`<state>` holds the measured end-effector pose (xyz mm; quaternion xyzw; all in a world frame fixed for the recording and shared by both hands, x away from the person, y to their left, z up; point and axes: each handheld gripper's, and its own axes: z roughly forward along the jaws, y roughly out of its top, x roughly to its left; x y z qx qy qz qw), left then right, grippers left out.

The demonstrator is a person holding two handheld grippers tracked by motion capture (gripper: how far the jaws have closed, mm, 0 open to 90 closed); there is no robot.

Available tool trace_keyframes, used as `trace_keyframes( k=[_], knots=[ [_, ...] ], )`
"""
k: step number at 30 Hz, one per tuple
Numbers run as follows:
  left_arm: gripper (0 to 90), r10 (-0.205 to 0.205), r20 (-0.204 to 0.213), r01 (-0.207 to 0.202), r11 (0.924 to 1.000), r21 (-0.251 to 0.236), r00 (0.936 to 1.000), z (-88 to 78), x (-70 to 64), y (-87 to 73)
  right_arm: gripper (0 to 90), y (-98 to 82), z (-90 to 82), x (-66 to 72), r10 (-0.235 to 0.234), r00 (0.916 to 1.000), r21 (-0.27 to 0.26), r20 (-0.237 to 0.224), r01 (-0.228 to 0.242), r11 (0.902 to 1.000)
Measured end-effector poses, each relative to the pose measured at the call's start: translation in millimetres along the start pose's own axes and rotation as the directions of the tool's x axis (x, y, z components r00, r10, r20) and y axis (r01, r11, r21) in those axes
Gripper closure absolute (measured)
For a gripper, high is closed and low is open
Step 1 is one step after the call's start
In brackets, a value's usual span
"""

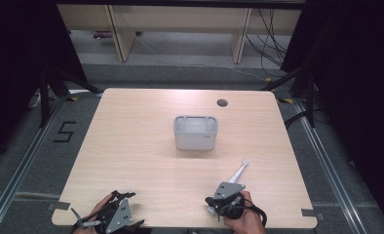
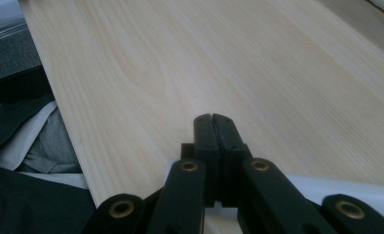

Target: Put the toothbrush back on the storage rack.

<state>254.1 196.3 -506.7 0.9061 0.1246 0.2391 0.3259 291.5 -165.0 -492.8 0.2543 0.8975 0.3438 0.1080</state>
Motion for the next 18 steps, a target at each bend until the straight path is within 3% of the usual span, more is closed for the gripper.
trace_keyframes(
  k=[4, 5, 7, 8, 10, 11, 18],
  knots=[
    [15.2, 0.002, 0.0, -0.002, 1.0, 0.006, 1.0, -0.5, 0.0, 0.2, 90.0, -2.2, -1.8, 1.7, 0.033, 0.9995, 0.018, 0.003, -0.033, 0.9993],
    [15.2, 0.002, -0.001, -0.002, 1.0, 0.003, 1.0, -0.3, -0.1, 0.2, 90.0, -2.9, -2.1, 0.5, 0.011, 0.9999, 0.011, 0.01, -0.011, 0.9999],
    [15.2, 0.006, -0.002, -0.006, 1.0, 0.008, 1.0, -0.9, 0.4, 0.5, 90.0, -4.5, -2.0, 2.4, 0.032, 0.9994, 0.013, 0.008, -0.032, 0.9994],
    [15.2, 0.008, -0.004, -0.008, 0.9999, 0.01, 1.0, -1.0, 0.6, 0.6, 90.0, -5.1, -3.9, 0.1, 0.0, 1.0, 0.014, -0.002, 0.0, 0.9999],
    [15.2, 0.008, -0.004, -0.008, 0.9999, 0.01, 1.0, -1.0, 0.7, 0.5, 90.0, -6.6, -6.0, 0.9, 0.028, 0.9996, 0.028, 0.006, -0.028, 0.9992],
    [15.2, 0.008, -0.005, -0.008, 0.9999, 0.01, 1.0, -1.1, 0.7, 0.5, 90.0, -7.9, -5.0, 0.2, 0.015, 0.9998, 0.001, 0.01, -0.015, 0.9999],
    [15.2, 0.008, -0.004, -0.008, 0.9999, 0.011, 1.0, -1.1, 0.6, 0.4, 90.0, -14.0, -11.1, -1.0, 0.036, 0.9993, 0.035, 0.0, -0.036, 0.9987]
  ],
)
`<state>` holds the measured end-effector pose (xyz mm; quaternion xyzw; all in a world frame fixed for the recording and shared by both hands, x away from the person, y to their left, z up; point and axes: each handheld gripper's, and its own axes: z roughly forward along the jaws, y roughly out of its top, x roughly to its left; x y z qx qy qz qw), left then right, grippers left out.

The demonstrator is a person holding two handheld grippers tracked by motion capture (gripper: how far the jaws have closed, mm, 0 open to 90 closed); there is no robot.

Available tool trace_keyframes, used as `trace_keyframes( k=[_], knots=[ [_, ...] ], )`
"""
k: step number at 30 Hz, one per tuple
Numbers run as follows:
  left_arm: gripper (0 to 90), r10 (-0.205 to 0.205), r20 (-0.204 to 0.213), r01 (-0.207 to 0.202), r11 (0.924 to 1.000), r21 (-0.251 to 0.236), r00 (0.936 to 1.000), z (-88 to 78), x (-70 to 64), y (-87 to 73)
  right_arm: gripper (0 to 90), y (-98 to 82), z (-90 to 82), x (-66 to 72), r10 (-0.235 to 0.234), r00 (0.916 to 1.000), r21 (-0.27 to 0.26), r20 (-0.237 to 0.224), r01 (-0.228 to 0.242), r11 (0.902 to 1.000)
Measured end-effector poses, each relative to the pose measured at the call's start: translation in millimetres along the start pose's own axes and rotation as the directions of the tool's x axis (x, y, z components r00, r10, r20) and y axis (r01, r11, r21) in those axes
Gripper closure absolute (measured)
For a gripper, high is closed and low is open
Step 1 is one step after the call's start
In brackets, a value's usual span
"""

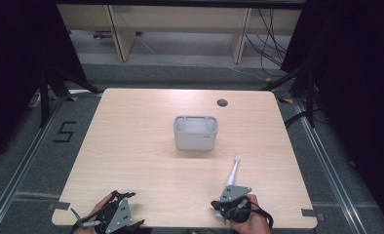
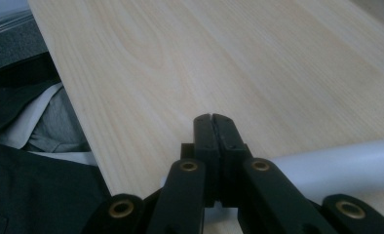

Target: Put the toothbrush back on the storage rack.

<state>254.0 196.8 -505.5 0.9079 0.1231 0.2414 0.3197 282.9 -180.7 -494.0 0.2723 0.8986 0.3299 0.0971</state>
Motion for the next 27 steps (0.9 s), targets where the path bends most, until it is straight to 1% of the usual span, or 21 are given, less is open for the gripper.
trace_keyframes(
  k=[1, 2, 4, 5, 6, 7, 9, 10, 11, 14, 15, 16, 18, 19, 20, 21, 22, 23, 25, 26, 27],
  knots=[
    [15.2, 0.001, 0.0, -0.001, 1.0, 0.0, 1.0, 0.0, 0.0, 0.0, 90.0, -0.9, -0.2, -0.1, 0.007, 1.0, 0.006, 0.002, -0.007, 1.0],
    [15.2, 0.001, -0.001, -0.001, 1.0, 0.0, 1.0, 0.0, 0.0, 0.0, 90.0, -2.0, 0.0, -0.5, 0.004, 0.9999, -0.008, 0.009, -0.004, 1.0],
    [15.2, 0.0, 0.0, 0.0, 1.0, 0.0, 1.0, -0.1, 0.0, -0.1, 90.0, -3.0, -1.9, -1.3, 0.005, 1.0, 0.008, 0.001, -0.005, 1.0],
    [15.2, 0.0, 0.0, 0.0, 1.0, 0.0, 1.0, 0.0, 0.0, -0.1, 90.0, -4.0, -1.0, -1.7, 0.001, 1.0, -0.003, 0.002, -0.001, 1.0],
    [15.2, 0.0, 0.0, 0.0, 1.0, 0.0, 1.0, 0.0, 0.0, -0.1, 90.0, -4.5, -2.0, -2.2, 0.004, 0.9999, 0.011, -0.011, -0.003, 0.9999],
    [15.2, 0.0, -0.001, 0.0, 1.0, 0.0, 1.0, -0.1, 0.0, -0.1, 89.9, -6.7, -4.0, -1.2, 0.021, 0.9998, 0.014, -0.004, -0.021, 0.9997],
    [15.2, 0.0, -0.001, 0.0, 1.0, -0.001, 1.0, -0.1, 0.1, -0.1, 89.9, -7.2, -4.4, -1.8, 0.008, 0.9999, 0.012, 0.008, -0.008, 0.9999],
    [15.2, 0.0, 0.0, 0.0, 1.0, 0.0, 1.0, -0.1, 0.0, -0.1, 89.9, -8.6, -4.0, -1.3, 0.02, 0.9997, 0.01, 0.014, -0.02, 0.9997],
    [15.2, 0.0, 0.0, 0.0, 1.0, 0.0, 1.0, -0.1, 0.0, -0.1, 89.7, -10.9, -7.4, -1.8, 0.019, 0.9998, 0.015, 0.0, -0.019, 0.9997],
    [15.2, 0.0, 0.0, 0.0, 1.0, 0.0, 1.0, 0.0, -0.2, -0.1, 89.7, -13.5, -8.0, -2.8, 0.014, 0.9999, 0.002, 0.007, -0.014, 0.9999],
    [15.2, -0.001, 0.0, 0.001, 1.0, -0.001, 1.0, 0.0, -0.2, 0.0, 89.7, -14.5, -9.0, -4.2, 0.009, 0.9999, 0.005, -0.007, -0.009, 0.9999],
    [15.2, -0.001, 0.0, 0.001, 1.0, -0.001, 1.0, 0.0, -0.1, -0.1, 89.7, -15.6, -9.9, -3.2, 0.023, 0.9997, 0.004, 0.001, -0.023, 0.9997],
    [15.2, 0.0, 0.0, 0.0, 1.0, 0.0, 1.0, 0.0, 0.0, -0.1, 89.7, -18.4, -13.4, -4.4, 0.029, 0.9995, 0.001, 0.014, -0.03, 0.9996],
    [15.2, -0.001, 0.001, 0.001, 1.0, 0.001, 1.0, 0.0, -0.1, -0.1, 89.6, -19.4, -14.4, -5.8, 0.014, 0.9999, 0.003, 0.009, -0.014, 0.9999],
    [15.2, -0.001, 0.001, 0.001, 1.0, 0.0, 1.0, 0.0, -0.2, -0.1, 89.6, -20.6, -15.5, -4.7, 0.044, 0.9989, 0.006, 0.012, -0.044, 0.999],
    [15.2, 0.0, 0.0, 0.0, 1.0, 0.0, 1.0, 0.0, -0.1, 0.0, 89.5, -21.7, -16.6, -6.8, 0.022, 0.9997, 0.007, 0.013, -0.022, 0.9997],
    [15.2, 0.0, 0.0, 0.0, 1.0, 0.0, 1.0, 0.0, -0.1, 0.0, 89.5, -23.3, -17.3, -6.2, 0.042, 0.999, 0.002, 0.017, -0.042, 0.9991],
    [15.2, 0.0, 0.0, 0.0, 1.0, 0.0, 1.0, 0.0, -0.1, 0.0, 89.5, -24.0, -17.4, -6.7, 0.036, 0.9992, -0.003, 0.015, -0.036, 0.9993],
    [15.2, 0.0, 0.0, 0.0, 1.0, 0.0, 1.0, 0.0, 0.0, -0.1, 89.4, -25.9, -21.3, -7.5, 0.051, 0.9986, 0.015, 0.016, -0.051, 0.9986],
    [15.2, 0.0, 0.0, 0.0, 1.0, 0.0, 1.0, 0.0, 0.0, -0.1, 89.2, -27.4, -20.5, -8.0, 0.05, 0.9984, 0.003, 0.024, -0.051, 0.9987],
    [15.2, 0.001, -0.001, -0.001, 1.0, 0.0, 1.0, 0.0, 0.0, 0.0, 89.1, -28.2, -22.4, -8.7, 0.046, 0.9988, 0.019, 0.018, -0.046, 0.9988]
  ],
)
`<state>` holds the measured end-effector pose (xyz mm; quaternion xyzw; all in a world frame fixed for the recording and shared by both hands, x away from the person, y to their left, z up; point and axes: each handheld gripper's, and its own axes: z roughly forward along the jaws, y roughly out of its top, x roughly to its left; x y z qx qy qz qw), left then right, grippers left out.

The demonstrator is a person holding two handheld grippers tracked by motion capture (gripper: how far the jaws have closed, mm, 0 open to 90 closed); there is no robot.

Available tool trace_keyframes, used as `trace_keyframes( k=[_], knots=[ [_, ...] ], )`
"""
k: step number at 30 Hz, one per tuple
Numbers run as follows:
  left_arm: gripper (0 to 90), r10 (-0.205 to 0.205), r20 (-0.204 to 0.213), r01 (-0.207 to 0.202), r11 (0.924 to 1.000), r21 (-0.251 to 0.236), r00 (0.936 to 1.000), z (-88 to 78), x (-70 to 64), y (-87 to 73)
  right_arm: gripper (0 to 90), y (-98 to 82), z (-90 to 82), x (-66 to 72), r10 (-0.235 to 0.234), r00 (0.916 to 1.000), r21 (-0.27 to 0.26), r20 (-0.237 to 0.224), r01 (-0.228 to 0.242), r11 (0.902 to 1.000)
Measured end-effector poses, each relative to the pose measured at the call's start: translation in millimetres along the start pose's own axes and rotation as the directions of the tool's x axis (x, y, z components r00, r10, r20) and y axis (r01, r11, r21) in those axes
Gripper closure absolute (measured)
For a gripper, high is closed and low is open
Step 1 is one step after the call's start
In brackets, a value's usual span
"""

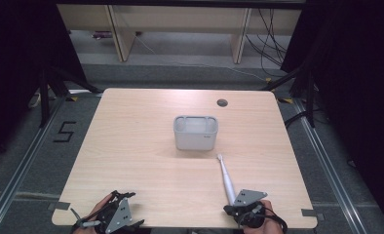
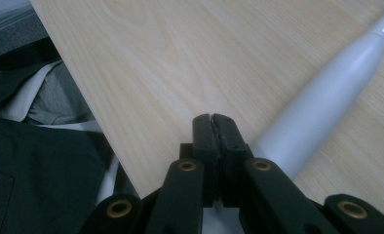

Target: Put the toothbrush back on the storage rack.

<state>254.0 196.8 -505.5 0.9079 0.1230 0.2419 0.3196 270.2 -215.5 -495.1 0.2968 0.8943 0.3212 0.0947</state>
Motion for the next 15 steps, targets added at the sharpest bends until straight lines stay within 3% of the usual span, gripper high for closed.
trace_keyframes(
  k=[3, 4, 6, 7, 9, 15],
  knots=[
    [15.2, 0.0, 0.0, 0.0, 1.0, 0.0, 1.0, 0.0, 0.0, 0.0, 89.1, -3.4, -0.4, -1.8, -0.004, 1.0, -0.014, 0.002, 0.004, 0.9999],
    [15.2, 0.0, -0.001, 0.0, 1.0, 0.0, 1.0, -0.1, 0.1, 0.0, 89.1, -4.3, -2.0, -0.1, 0.027, 0.9996, -0.003, 0.006, -0.027, 0.9996],
    [15.2, 0.0, -0.001, 0.0, 1.0, -0.001, 1.0, 0.0, 0.1, 0.0, 89.1, -5.5, -3.8, -3.0, 0.007, 1.0, -0.001, 0.002, -0.007, 1.0],
    [15.2, 0.0, 0.0, 0.0, 1.0, -0.001, 1.0, 0.0, 0.1, 0.0, 89.0, -7.0, -4.7, -3.0, 0.026, 0.9995, -0.005, 0.016, -0.026, 0.9996],
    [15.2, -0.001, 0.0, 0.001, 1.0, -0.001, 1.0, 0.1, -0.1, 0.0, 89.0, -7.9, -6.8, -5.1, 0.013, 0.9999, 0.0, 0.009, -0.013, 0.9999],
    [15.2, 0.0, 0.0, 0.0, 1.0, -0.001, 1.0, 0.0, 0.0, 0.0, 89.0, -13.3, -12.7, -10.0, 0.036, 0.9992, 0.005, 0.017, -0.036, 0.9993]
  ],
)
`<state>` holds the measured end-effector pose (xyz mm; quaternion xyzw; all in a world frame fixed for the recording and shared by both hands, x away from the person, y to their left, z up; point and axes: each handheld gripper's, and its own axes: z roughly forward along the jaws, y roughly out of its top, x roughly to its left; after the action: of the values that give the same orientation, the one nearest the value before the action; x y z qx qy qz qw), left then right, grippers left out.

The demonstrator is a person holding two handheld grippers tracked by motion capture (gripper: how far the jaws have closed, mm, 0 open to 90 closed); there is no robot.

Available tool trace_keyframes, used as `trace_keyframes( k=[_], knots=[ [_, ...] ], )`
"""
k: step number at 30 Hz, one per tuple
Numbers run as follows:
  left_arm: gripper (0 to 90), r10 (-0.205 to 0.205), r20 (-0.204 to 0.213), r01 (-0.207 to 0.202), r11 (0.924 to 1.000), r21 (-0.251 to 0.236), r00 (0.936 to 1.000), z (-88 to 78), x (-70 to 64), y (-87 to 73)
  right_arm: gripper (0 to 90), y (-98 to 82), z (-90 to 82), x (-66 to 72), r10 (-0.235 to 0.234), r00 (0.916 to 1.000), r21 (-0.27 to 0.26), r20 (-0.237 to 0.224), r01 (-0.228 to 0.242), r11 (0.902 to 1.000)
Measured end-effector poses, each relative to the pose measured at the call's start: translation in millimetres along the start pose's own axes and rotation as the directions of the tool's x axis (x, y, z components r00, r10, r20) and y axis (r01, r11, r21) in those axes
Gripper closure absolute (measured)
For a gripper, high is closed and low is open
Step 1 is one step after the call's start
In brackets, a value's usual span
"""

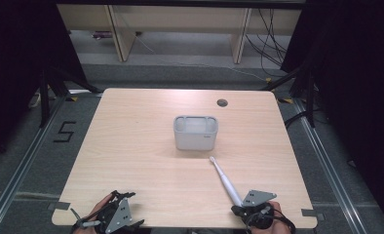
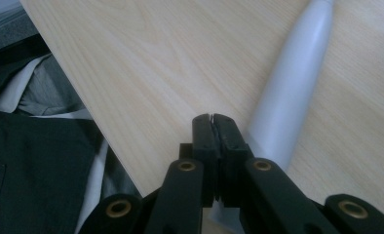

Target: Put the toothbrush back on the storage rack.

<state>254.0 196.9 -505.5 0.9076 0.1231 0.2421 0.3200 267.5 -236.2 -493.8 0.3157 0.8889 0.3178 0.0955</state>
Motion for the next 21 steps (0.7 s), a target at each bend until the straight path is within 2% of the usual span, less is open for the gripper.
trace_keyframes(
  k=[1, 3, 4, 5, 7, 10, 11, 12, 13, 14, 16, 17, 18, 19, 21],
  knots=[
    [15.2, 0.0, 0.0, 0.0, 1.0, 0.001, 1.0, 0.0, 0.0, 0.0, 89.0, -1.5, 0.6, -0.5, 0.003, 0.9999, -0.017, 0.015, -0.003, 0.9998],
    [15.2, 0.001, 0.0, -0.001, 1.0, 0.001, 1.0, 0.1, 0.0, 0.0, 88.9, -3.2, -2.8, -3.3, 0.003, 0.9999, -0.002, 0.016, -0.003, 1.0],
    [15.2, 0.0, 0.001, 0.0, 1.0, 0.001, 1.0, 0.1, -0.1, 0.0, 88.8, -4.4, -2.6, -3.2, 0.025, 0.9995, -0.011, 0.018, -0.025, 0.9996],
    [15.2, 0.0, 0.001, 0.0, 1.0, 0.001, 1.0, 0.1, 0.0, 0.0, 88.8, -5.5, -4.5, -6.0, 0.012, 0.9997, -0.002, 0.022, -0.012, 0.9999],
    [15.2, 0.0, 0.001, 0.0, 1.0, 0.001, 1.0, 0.1, 0.0, 0.0, 88.7, -6.7, -4.0, -6.2, 0.026, 0.9992, -0.015, 0.029, -0.026, 0.9996],
    [15.2, 0.0, 0.001, 0.0, 1.0, 0.001, 1.0, 0.1, -0.1, 0.0, 88.8, -8.2, -6.0, -9.7, 0.013, 0.9997, -0.005, 0.021, -0.013, 0.9999],
    [15.2, 0.0, 0.0, 0.0, 1.0, 0.0, 1.0, 0.1, -0.1, 0.0, 88.7, -8.9, -5.9, -9.5, 0.037, 0.999, -0.009, 0.024, -0.037, 0.9993],
    [15.2, 0.0, 0.0, 0.0, 1.0, 0.001, 1.0, 0.0, -0.1, 0.0, 88.8, -10.0, -5.7, -11.4, 0.021, 0.9995, -0.021, 0.024, -0.02, 0.9996],
    [15.2, 0.0, 0.0, 0.0, 1.0, 0.001, 1.0, 0.0, 0.0, 0.0, 88.8, -10.7, -6.8, -12.1, 0.024, 0.9994, -0.016, 0.027, -0.023, 0.9996],
    [15.2, 0.0, 0.001, 0.0, 1.0, 0.001, 1.0, 0.1, 0.0, 0.0, 88.7, -11.4, -8.5, -11.6, 0.051, 0.998, -0.006, 0.036, -0.051, 0.9987],
    [15.2, 0.0, 0.001, 0.0, 1.0, 0.002, 1.0, 0.1, -0.1, 0.0, 88.8, -12.6, -11.0, -14.1, 0.043, 0.998, -0.003, 0.047, -0.043, 0.9991],
    [15.2, 0.0, 0.001, 0.0, 1.0, 0.001, 1.0, 0.1, -0.1, 0.0, 88.7, -14.2, -11.4, -12.1, 0.084, 0.9951, -0.002, 0.051, -0.084, 0.9964],
    [15.2, 0.0, 0.0, 0.0, 1.0, 0.001, 1.0, 0.1, 0.0, 0.1, 88.7, -14.2, -11.4, -12.1, 0.084, 0.9951, -0.002, 0.051, -0.084, 0.9964],
    [15.2, 0.0, -0.001, 0.0, 1.0, 0.001, 1.0, 0.0, 0.0, 0.1, 88.7, -14.9, -11.3, -15.3, 0.057, 0.9967, -0.01, 0.058, -0.057, 0.9983],
    [15.2, 0.0, 0.0, 0.0, 1.0, 0.001, 1.0, 0.0, 0.0, 0.0, 88.8, -15.5, -13.9, -16.5, 0.066, 0.9965, 0.003, 0.052, -0.066, 0.9978]
  ],
)
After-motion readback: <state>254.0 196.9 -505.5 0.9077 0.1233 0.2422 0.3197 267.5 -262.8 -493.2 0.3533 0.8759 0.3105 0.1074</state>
